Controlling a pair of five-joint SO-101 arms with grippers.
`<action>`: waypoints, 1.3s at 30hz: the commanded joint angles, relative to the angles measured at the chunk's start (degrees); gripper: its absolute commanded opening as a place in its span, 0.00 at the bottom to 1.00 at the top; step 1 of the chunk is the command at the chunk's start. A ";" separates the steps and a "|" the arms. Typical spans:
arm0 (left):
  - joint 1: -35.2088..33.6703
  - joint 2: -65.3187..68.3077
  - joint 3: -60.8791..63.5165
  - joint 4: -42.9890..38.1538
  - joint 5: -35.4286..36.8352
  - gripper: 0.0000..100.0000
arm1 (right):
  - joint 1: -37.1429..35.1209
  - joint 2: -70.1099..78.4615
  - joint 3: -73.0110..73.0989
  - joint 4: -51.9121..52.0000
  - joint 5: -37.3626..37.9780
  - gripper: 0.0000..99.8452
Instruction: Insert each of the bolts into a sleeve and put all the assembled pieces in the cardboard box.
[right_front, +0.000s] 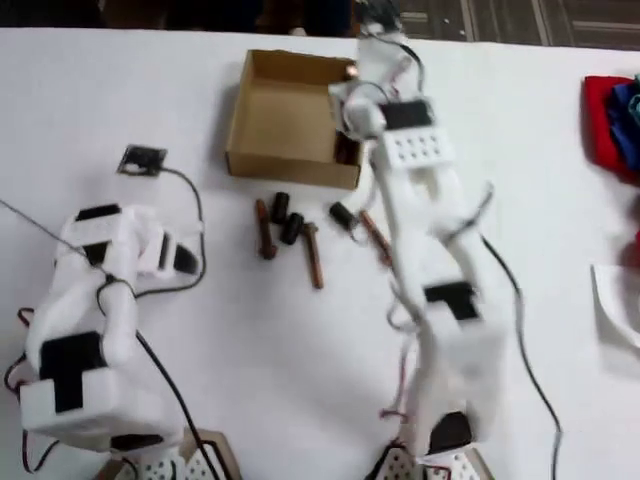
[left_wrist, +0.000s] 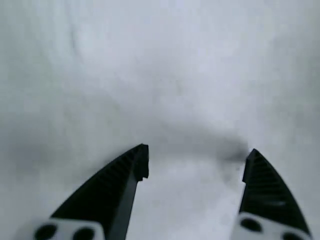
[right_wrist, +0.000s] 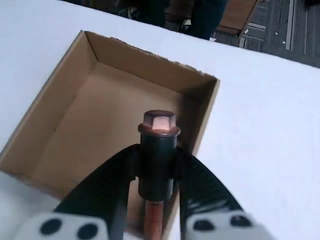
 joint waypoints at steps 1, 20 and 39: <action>-0.62 1.58 -1.71 -0.35 3.16 0.31 | -1.45 16.48 -30.33 2.07 -1.93 0.02; -0.62 1.93 -1.80 0.09 4.66 0.31 | -3.47 41.01 -51.08 7.16 -10.55 0.02; -0.62 1.93 -1.80 0.09 4.66 0.31 | -2.59 41.89 -51.34 12.00 -17.85 0.02</action>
